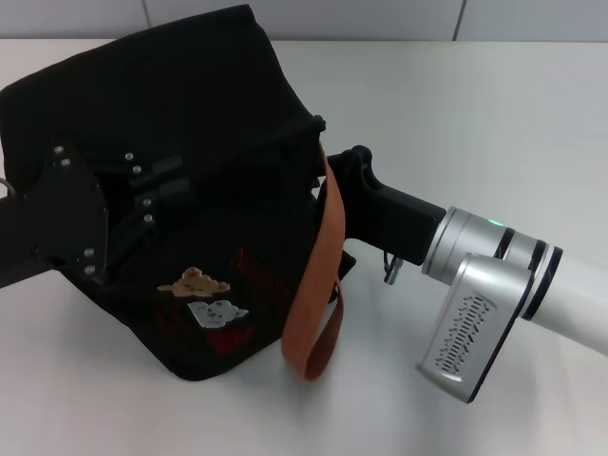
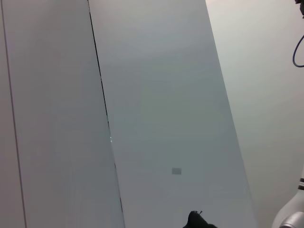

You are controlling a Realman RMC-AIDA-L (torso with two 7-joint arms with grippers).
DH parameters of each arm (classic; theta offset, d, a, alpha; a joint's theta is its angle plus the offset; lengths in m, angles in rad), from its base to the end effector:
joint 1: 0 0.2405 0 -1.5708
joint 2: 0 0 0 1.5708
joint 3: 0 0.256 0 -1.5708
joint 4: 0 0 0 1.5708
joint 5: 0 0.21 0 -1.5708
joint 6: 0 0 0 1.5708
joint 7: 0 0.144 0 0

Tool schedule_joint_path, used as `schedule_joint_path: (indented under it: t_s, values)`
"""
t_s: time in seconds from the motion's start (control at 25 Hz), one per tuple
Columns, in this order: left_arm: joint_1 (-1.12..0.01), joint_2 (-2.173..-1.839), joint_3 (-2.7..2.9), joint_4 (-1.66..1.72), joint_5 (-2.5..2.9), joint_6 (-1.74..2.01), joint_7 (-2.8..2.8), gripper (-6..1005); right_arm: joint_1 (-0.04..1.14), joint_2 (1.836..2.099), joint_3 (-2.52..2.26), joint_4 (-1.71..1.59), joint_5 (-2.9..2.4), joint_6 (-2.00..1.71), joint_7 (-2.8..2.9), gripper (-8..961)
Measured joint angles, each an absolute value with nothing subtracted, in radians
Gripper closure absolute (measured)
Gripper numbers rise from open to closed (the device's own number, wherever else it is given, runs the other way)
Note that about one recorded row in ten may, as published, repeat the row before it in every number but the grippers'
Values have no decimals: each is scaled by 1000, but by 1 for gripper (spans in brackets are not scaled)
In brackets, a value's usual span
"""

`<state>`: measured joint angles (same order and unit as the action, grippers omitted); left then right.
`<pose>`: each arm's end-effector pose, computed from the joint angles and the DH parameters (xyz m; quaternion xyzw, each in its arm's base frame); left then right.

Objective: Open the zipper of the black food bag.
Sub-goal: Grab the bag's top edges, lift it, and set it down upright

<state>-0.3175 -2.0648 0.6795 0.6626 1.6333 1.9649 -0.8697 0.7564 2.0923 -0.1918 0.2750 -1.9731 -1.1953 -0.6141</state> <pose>-0.2643 0.2541 0.0461 -0.8872 0.0288 -0.4173 0.1946 0.1930 0.3166 -0.1300 -0.8462 -0.3311 0.1968 0.3683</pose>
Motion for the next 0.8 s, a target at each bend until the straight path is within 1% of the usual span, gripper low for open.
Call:
schedule_joint_path:
  t_s: [0.36,0.8]
  values:
    - [-317,-2065,675,663,1635,1965,-870,902,755,2092,-201,274,-1974,-1186,-614,955]
    - [-317,-2065,672,663,1634,1965,-870,901,737,2092,-194,271,-1995,-1192,-614,954]
